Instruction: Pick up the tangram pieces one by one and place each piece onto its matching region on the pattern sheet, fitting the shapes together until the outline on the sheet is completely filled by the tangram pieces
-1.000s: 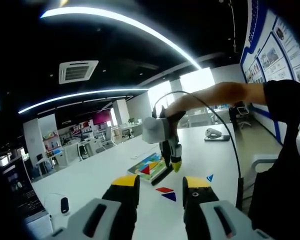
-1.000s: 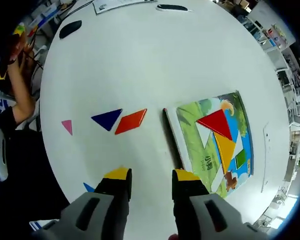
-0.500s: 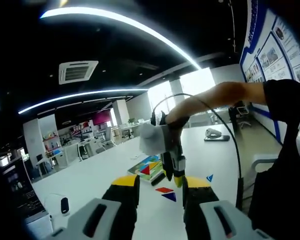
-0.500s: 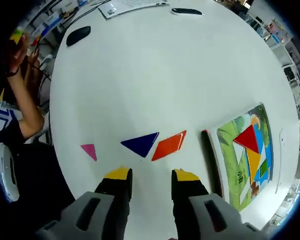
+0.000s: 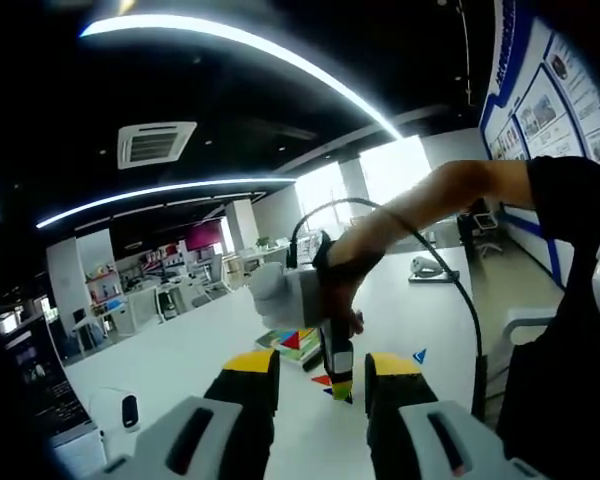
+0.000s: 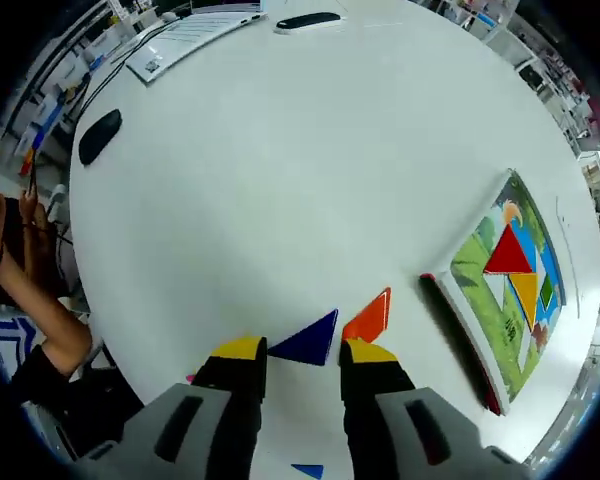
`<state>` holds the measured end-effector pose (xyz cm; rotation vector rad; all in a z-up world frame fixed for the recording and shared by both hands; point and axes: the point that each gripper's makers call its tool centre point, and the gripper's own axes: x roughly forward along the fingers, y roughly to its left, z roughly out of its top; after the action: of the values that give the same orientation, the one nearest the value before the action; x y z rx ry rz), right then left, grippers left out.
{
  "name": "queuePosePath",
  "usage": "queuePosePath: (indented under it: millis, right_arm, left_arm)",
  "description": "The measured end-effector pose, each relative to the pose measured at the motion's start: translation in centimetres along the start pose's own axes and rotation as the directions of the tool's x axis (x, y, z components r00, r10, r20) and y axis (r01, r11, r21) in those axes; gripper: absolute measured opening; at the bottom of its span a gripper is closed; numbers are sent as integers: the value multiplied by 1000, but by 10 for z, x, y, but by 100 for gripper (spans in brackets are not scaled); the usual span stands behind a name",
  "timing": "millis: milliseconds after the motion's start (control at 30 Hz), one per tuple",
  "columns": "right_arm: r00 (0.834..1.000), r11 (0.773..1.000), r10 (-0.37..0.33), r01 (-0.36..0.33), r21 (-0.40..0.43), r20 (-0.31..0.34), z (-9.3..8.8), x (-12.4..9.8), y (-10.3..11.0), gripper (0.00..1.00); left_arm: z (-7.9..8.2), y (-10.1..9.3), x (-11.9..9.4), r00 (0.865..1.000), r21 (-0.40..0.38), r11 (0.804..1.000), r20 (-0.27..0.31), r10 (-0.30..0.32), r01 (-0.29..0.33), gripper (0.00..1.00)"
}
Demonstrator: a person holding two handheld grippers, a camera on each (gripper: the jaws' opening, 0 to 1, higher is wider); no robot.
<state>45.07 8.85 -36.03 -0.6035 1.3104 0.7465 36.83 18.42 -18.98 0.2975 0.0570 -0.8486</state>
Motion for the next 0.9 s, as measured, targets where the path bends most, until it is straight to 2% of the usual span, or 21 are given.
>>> queuePosePath:
  millis: [100,200,400,500,600,767,833,900]
  right_arm:
    - [1000,1000,-11,11,0,-20,-4,3,2,30]
    - [998,998,-55,54,-37,-32,-8,7,-2,29]
    - [996,995,-80,77,-62,-41,-15,7,-6,27]
    - [995,994,-76,71,-79,-65,-21,6,-8,27]
    - [997,986,-68,60,-153,-47,-19,5,-8,28]
    - [997,982,-64,54,-179,-49,-18,5,-4,27]
    - [998,988,-8,-2,-153,-67,-20,7,7,27]
    - [997,989,-10,-2,-151,-76,-21,8,6,27]
  left_arm:
    - [0,1,-1,1000,0,1000,1,2,-2,35]
    - [0,2,-1,1000,-1,1000,1,4,-4,35]
    - [0,2,-1,1000,0,1000,2,3,-3,35]
    - [1,1,-1,1000,1,1000,3,2,-2,35]
    - [1,0,0,1000,3,1000,3,1,-1,35]
    - [1,-1,1,1000,4,1000,2,0,0,35]
    - [1,0,1,1000,4,1000,2,1,-1,35]
    - [1,0,1,1000,3,1000,2,0,0,35]
